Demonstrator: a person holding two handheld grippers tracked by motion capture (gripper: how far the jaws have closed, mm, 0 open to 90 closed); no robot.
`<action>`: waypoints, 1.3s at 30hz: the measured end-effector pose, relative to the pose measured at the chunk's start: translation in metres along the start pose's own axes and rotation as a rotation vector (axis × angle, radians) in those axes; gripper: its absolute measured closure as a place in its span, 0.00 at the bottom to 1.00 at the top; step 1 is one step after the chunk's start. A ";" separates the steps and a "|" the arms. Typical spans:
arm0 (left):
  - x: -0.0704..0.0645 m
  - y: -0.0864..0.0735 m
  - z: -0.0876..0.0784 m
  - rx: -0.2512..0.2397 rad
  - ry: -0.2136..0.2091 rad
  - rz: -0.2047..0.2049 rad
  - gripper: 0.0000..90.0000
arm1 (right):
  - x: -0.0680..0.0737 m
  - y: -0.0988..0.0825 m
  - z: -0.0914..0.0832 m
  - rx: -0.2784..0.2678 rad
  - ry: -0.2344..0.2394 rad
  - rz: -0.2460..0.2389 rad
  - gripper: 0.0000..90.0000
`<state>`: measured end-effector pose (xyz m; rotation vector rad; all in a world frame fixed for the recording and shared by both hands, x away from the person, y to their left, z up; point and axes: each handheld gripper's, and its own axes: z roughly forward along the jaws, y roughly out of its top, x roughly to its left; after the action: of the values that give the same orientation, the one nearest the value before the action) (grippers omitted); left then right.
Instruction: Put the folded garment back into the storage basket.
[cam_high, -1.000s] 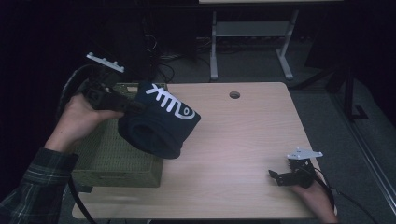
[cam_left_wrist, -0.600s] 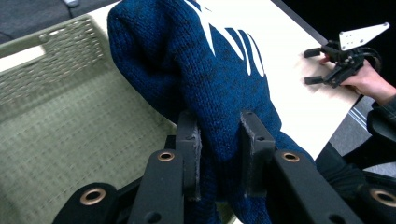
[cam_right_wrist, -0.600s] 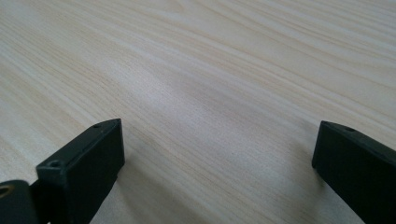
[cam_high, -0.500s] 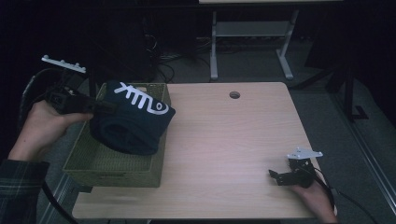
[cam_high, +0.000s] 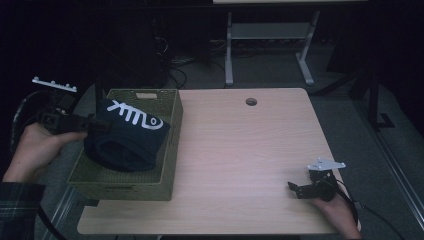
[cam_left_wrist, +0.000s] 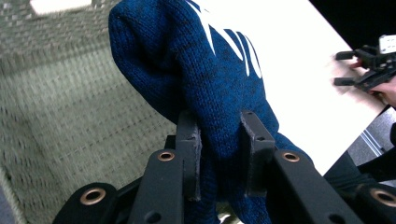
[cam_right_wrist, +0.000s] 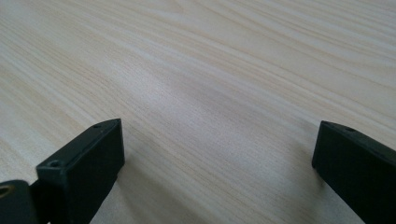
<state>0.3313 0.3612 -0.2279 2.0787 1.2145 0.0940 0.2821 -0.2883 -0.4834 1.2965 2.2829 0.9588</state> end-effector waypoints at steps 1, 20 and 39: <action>0.002 -0.002 0.003 0.004 0.002 -0.007 0.81 | 0.000 0.000 0.000 0.000 0.000 0.000 0.02; 0.029 -0.028 0.028 0.041 0.000 -0.082 0.81 | 0.000 0.000 0.000 -0.001 0.000 0.000 0.02; 0.056 -0.049 0.073 0.072 -0.050 -0.168 0.81 | 0.000 0.000 0.000 -0.001 -0.001 0.001 0.02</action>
<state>0.3554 0.3799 -0.3273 2.0179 1.3747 -0.0798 0.2821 -0.2883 -0.4835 1.2971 2.2813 0.9590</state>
